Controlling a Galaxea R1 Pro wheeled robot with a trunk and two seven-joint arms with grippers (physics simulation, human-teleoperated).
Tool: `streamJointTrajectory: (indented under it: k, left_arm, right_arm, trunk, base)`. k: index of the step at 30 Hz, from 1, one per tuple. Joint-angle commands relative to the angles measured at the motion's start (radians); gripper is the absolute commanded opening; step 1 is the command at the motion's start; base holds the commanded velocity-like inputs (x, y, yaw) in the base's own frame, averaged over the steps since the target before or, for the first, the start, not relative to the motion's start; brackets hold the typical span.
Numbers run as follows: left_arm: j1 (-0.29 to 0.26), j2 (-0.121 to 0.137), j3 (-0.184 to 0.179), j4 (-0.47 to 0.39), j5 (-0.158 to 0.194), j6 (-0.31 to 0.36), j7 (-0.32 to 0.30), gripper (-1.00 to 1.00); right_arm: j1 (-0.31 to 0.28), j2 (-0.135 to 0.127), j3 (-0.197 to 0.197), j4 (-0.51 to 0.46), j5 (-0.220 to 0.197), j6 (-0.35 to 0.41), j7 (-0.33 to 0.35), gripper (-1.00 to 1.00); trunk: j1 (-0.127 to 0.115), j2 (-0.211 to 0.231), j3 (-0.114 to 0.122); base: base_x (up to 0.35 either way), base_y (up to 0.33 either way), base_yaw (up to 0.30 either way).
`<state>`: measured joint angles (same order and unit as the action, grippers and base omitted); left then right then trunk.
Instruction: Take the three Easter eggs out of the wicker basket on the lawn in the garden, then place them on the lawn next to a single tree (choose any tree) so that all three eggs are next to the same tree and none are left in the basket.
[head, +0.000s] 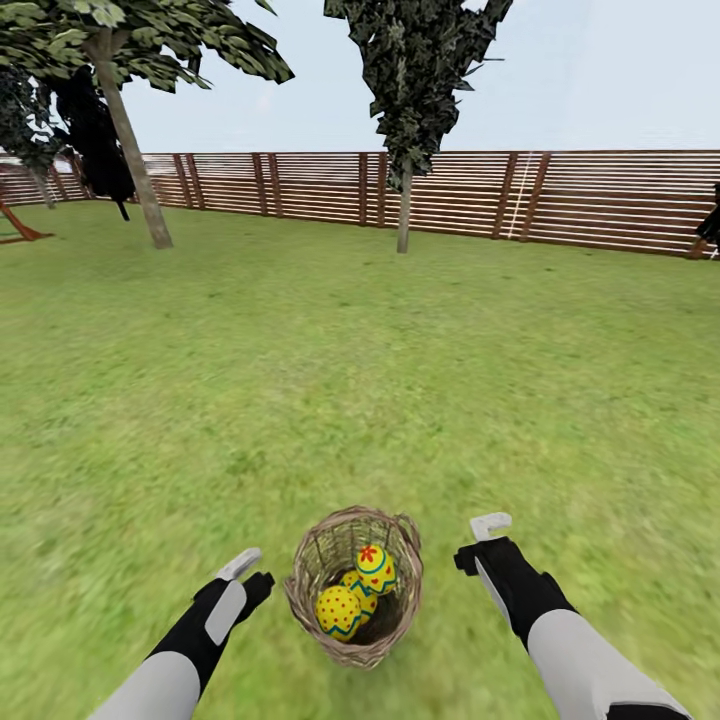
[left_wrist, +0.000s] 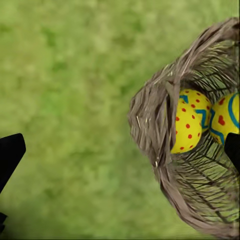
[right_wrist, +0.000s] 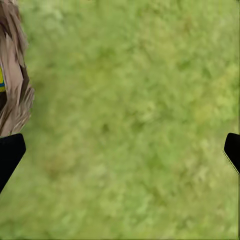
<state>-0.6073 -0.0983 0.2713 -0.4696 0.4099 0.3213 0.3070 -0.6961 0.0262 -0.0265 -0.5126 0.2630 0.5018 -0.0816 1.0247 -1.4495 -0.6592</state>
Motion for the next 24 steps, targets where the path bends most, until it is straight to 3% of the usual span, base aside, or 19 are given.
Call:
streamJointTrajectory:
  k: [1,16,22,24]
  left_arm:
    - [0.0,-0.003,0.002,-0.003,0.01,0.004,0.006,1.0]
    - [0.0,0.002,0.002,-0.005,0.007,-0.025,0.017,1.0]
    - [0.0,0.011,0.001,-0.009,0.003,-0.027,0.141,1.0]
    - [0.0,0.012,0.0,-0.011,0.003,-0.032,0.157,1.0]
  right_arm:
    - [0.0,0.001,-0.003,-0.001,0.005,0.004,0.0,1.0]
    - [0.0,0.001,-0.003,-0.001,0.005,-0.006,0.002,1.0]
    - [0.0,0.001,-0.003,-0.001,0.006,-0.006,0.002,1.0]
    - [0.0,0.001,-0.003,-0.001,0.006,-0.006,0.002,1.0]
  trunk:
    - [0.0,0.0,-0.001]
    - [0.0,0.0,-0.001]
    - [0.0,0.0,-0.001]
    - [0.0,0.0,-0.001]
  base:
    - [0.211,-0.228,0.019]
    - [0.207,-0.204,0.002]
    - [0.007,-0.007,0.0]
    - [0.0,0.0,0.0]
